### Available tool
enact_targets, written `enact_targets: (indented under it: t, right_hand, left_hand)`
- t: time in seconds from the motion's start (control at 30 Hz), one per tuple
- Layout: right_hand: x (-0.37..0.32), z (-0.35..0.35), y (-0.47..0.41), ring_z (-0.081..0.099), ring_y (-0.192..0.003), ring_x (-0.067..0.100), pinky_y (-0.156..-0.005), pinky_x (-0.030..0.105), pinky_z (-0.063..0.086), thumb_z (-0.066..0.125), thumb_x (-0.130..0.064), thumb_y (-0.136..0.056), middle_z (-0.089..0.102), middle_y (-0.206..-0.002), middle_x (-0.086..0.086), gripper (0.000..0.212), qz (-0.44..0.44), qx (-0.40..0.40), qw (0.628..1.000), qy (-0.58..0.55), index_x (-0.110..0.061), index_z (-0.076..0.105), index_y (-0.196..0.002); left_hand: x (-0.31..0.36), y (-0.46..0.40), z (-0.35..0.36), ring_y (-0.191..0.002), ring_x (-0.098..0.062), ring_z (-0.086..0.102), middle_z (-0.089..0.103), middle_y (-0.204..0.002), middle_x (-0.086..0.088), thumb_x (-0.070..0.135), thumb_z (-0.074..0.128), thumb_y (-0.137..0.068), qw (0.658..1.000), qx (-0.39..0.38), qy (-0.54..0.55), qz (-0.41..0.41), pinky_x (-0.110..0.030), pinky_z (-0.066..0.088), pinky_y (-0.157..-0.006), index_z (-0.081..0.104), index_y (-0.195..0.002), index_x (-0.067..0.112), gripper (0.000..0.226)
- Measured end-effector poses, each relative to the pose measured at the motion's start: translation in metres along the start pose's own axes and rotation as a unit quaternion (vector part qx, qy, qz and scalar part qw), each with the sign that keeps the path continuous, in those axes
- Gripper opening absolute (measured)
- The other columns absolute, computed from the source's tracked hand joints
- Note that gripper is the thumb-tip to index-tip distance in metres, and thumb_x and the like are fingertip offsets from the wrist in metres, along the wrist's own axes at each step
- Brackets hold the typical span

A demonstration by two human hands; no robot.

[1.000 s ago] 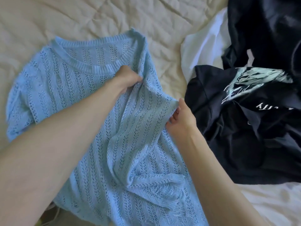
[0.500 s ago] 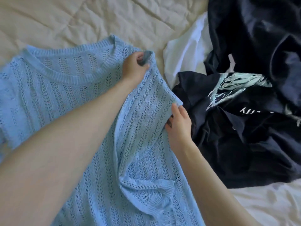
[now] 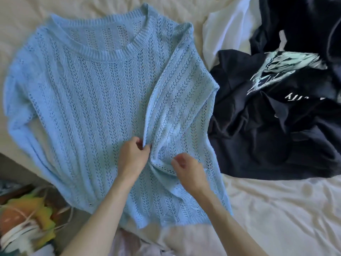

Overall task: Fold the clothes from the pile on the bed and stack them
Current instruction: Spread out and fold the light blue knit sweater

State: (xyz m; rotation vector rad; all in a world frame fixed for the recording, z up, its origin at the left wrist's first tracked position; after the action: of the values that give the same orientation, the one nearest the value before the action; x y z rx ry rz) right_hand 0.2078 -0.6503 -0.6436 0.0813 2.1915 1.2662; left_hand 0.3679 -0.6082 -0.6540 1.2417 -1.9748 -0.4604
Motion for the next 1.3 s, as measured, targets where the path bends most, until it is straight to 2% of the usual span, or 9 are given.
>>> enact_targets:
  t: [0.2,0.3,0.4,0.5,0.63,0.77,0.9,1.1,1.3]
  right_hand:
    - [0.011,0.017,0.028,0.047,-0.118,0.021,-0.099,0.036,0.028,0.048,-0.051,-0.091,0.056,-0.121,-0.002,0.043,-0.075,0.026,0.936,0.343,-0.024,0.050,-0.124]
    - [0.004,0.022,0.034,0.058,-0.088,0.026,-0.078,0.031,0.037,0.052,-0.036,-0.094,0.063,-0.091,0.004,0.021,-0.079,0.008,0.978,0.193,-0.017,0.060,-0.097]
    - [-0.005,0.038,0.044,0.044,-0.060,0.015,-0.057,0.026,0.037,0.049,-0.025,-0.097,0.049,-0.060,-0.002,0.035,-0.049,-0.091,0.992,-0.065,-0.020,0.047,-0.063]
    - [-0.002,0.062,0.048,0.054,-0.075,0.014,-0.064,0.023,0.043,0.046,-0.019,-0.098,0.067,-0.085,0.012,0.023,-0.016,-0.174,0.984,-0.045,-0.009,0.065,-0.090]
    - [-0.003,0.062,0.031,0.055,-0.079,0.018,-0.080,0.036,0.049,0.049,-0.020,-0.096,0.063,-0.087,0.007,0.023,0.002,-0.063,0.995,-0.082,-0.004,0.064,-0.104]
    - [-0.020,0.047,0.011,0.054,-0.067,0.017,-0.067,0.029,0.049,0.050,-0.015,-0.097,0.058,-0.078,0.005,0.017,0.092,-0.011,0.931,-0.354,-0.002,0.060,-0.094]
    - [-0.038,0.050,0.002,0.060,-0.107,0.020,-0.095,0.039,0.048,0.045,-0.026,-0.100,0.063,-0.112,0.006,0.024,0.141,-0.060,0.840,-0.520,-0.008,0.058,-0.108]
    - [-0.047,0.065,0.005,0.035,-0.051,0.010,-0.052,0.022,0.032,0.046,-0.022,-0.099,0.044,-0.055,-0.004,0.030,0.182,-0.056,0.813,-0.551,-0.016,0.046,-0.069]
    - [-0.048,0.074,0.008,0.051,-0.074,0.022,-0.070,0.031,0.046,0.058,-0.018,-0.093,0.052,-0.079,0.010,0.012,0.148,-0.019,0.886,-0.440,-0.009,0.052,-0.096]
  left_hand:
    - [-0.025,0.038,0.000,-0.071,-0.026,0.063,0.065,-0.076,-0.013,0.013,0.057,-0.093,0.954,-0.080,0.234,-0.168,-0.038,0.054,-0.073,0.058,-0.072,0.008,0.021]
    - [-0.024,0.037,-0.011,-0.067,-0.022,0.061,0.064,-0.078,-0.009,0.012,0.050,-0.096,0.928,-0.093,0.307,-0.191,-0.034,0.054,-0.065,0.056,-0.082,0.014,0.015]
    - [-0.031,0.021,-0.036,-0.064,-0.014,0.052,0.058,-0.077,0.002,0.026,0.050,-0.096,0.965,-0.032,0.237,-0.104,-0.026,0.042,-0.052,0.058,-0.093,0.019,0.011]
    - [-0.050,0.011,-0.061,-0.064,-0.006,0.047,0.055,-0.078,0.012,0.039,0.054,-0.093,0.983,-0.033,0.176,-0.028,-0.024,0.035,-0.055,0.060,-0.100,0.025,0.017]
    - [-0.083,0.015,-0.068,-0.077,-0.006,0.055,0.059,-0.082,0.011,0.042,0.064,-0.084,0.979,-0.197,0.048,-0.026,-0.023,0.039,-0.071,0.061,-0.089,0.022,0.020]
    - [-0.105,0.023,-0.068,-0.059,-0.014,0.049,0.055,-0.067,0.003,0.033,0.065,-0.087,0.989,-0.138,-0.025,0.045,-0.025,0.031,-0.053,0.060,-0.077,0.016,0.020]
    - [-0.115,0.028,-0.084,-0.060,-0.012,0.047,0.053,-0.067,0.000,0.035,0.054,-0.093,0.987,-0.049,0.127,0.083,-0.027,0.035,-0.059,0.056,-0.078,0.026,0.017]
    - [-0.133,0.027,-0.101,-0.081,0.000,0.063,0.070,-0.086,0.012,0.024,0.063,-0.087,0.962,-0.115,0.245,0.024,-0.011,0.043,-0.068,0.063,-0.091,0.026,0.005]
    - [-0.145,0.021,-0.114,-0.086,-0.005,0.060,0.067,-0.089,0.006,0.022,0.059,-0.091,0.967,-0.077,0.244,0.016,-0.020,0.042,-0.078,0.061,-0.088,0.025,0.004]
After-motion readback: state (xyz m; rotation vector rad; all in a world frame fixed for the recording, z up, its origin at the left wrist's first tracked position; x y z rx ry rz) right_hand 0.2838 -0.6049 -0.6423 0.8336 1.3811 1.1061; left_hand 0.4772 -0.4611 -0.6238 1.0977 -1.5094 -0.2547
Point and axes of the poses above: each hand's wrist, its own y-axis away from the middle knuckle, its own z-axis out of the palm, x = y × z, the point moved 2 cm from there along -y, towards the middle knuckle
